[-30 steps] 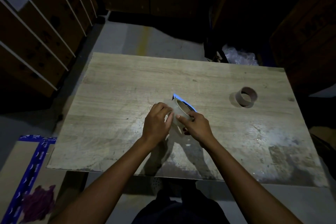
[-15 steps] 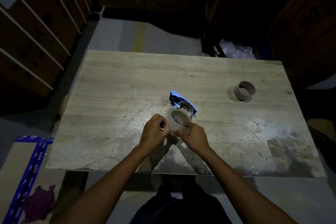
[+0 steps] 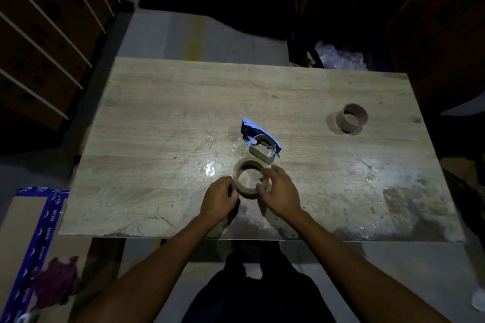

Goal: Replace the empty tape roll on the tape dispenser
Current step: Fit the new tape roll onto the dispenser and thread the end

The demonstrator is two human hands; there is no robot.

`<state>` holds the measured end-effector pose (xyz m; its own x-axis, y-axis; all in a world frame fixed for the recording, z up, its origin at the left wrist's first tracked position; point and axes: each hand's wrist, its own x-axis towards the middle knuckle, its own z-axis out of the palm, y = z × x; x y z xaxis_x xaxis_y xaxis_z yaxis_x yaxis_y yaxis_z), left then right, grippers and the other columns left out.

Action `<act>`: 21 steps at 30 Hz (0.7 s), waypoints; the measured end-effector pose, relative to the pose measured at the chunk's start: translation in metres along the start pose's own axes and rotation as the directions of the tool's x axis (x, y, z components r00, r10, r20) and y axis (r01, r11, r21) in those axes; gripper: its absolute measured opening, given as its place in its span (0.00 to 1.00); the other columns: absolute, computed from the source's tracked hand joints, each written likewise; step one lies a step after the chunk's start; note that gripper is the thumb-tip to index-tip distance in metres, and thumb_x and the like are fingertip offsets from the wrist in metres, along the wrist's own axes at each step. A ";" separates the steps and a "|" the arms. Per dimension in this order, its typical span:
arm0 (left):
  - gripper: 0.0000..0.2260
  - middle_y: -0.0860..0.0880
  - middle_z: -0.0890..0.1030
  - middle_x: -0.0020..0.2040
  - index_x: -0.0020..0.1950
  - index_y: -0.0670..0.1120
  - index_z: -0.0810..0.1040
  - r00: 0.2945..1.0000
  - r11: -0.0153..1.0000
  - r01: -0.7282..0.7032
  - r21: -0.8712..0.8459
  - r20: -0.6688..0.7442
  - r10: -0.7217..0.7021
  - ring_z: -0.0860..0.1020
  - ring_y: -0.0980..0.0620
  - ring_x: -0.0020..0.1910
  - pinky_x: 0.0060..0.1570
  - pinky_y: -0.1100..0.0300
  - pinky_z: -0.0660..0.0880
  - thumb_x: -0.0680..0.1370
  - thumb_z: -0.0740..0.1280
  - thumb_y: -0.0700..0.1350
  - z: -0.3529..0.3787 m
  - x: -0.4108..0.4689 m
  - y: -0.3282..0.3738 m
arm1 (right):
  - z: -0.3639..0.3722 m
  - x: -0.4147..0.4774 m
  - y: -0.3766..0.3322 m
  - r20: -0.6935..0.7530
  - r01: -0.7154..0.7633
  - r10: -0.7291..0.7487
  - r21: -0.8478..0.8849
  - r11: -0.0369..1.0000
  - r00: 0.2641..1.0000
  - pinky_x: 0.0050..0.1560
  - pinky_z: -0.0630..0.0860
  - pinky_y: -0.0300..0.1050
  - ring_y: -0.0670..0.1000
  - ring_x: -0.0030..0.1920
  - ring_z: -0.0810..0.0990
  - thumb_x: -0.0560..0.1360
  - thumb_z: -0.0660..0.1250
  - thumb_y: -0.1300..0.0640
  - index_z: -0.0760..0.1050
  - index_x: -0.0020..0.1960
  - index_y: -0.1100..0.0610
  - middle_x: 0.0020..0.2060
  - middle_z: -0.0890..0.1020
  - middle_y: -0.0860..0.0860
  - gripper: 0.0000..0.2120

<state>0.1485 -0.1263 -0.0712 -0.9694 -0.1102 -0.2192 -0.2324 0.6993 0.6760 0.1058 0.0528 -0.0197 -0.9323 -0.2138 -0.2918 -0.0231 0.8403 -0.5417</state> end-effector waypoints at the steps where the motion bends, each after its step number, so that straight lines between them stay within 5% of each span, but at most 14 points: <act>1: 0.04 0.50 0.77 0.37 0.40 0.45 0.75 1.000 1.000 0.001 -0.003 -0.004 -0.001 0.76 0.54 0.35 0.37 0.54 0.76 0.74 0.66 0.42 0.000 0.000 0.000 | -0.001 0.004 0.000 -0.043 -0.006 0.006 0.003 1.000 0.999 0.59 0.74 0.50 0.57 0.66 0.74 0.75 0.66 0.49 0.75 0.66 0.53 0.66 0.75 0.56 0.21; 8: 0.04 0.50 0.79 0.40 0.42 0.45 0.77 0.999 1.000 0.007 0.014 -0.039 -0.007 0.76 0.54 0.38 0.37 0.63 0.70 0.76 0.65 0.38 -0.003 0.002 -0.002 | -0.005 0.024 -0.010 -0.133 0.003 -0.015 -0.088 0.996 0.991 0.47 0.75 0.47 0.55 0.60 0.74 0.77 0.65 0.50 0.75 0.64 0.54 0.59 0.76 0.55 0.17; 12: 0.04 0.49 0.76 0.41 0.44 0.44 0.77 0.990 0.999 0.015 0.047 -0.140 -0.008 0.75 0.52 0.40 0.39 0.61 0.68 0.75 0.65 0.36 -0.017 0.021 0.005 | -0.005 0.035 -0.011 -0.196 -0.098 0.096 -0.004 0.995 0.976 0.50 0.76 0.47 0.55 0.57 0.77 0.77 0.65 0.54 0.74 0.65 0.56 0.59 0.76 0.55 0.17; 17: 0.07 0.46 0.76 0.57 0.53 0.43 0.78 0.972 0.978 -0.142 0.153 -0.163 0.167 0.73 0.50 0.57 0.46 0.62 0.70 0.76 0.66 0.37 -0.040 0.075 0.037 | -0.014 0.057 -0.008 -0.147 -0.148 0.150 0.029 0.989 0.978 0.50 0.76 0.48 0.58 0.52 0.80 0.77 0.61 0.61 0.74 0.67 0.58 0.58 0.77 0.58 0.19; 21: 0.13 0.43 0.70 0.72 0.60 0.43 0.78 0.964 0.941 -0.250 0.227 -0.037 0.265 0.65 0.44 0.72 0.59 0.51 0.73 0.76 0.64 0.37 -0.047 0.113 0.066 | -0.020 0.078 0.001 -0.070 -0.069 0.065 -0.054 0.996 0.995 0.55 0.76 0.49 0.57 0.60 0.77 0.75 0.62 0.65 0.74 0.68 0.57 0.64 0.74 0.57 0.22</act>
<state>0.0196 -0.1256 -0.0182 -0.9986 0.0529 -0.0066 0.0413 0.8464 0.5310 0.0257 0.0473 -0.0271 -0.9547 -0.1234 -0.2707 0.0216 0.8788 -0.4766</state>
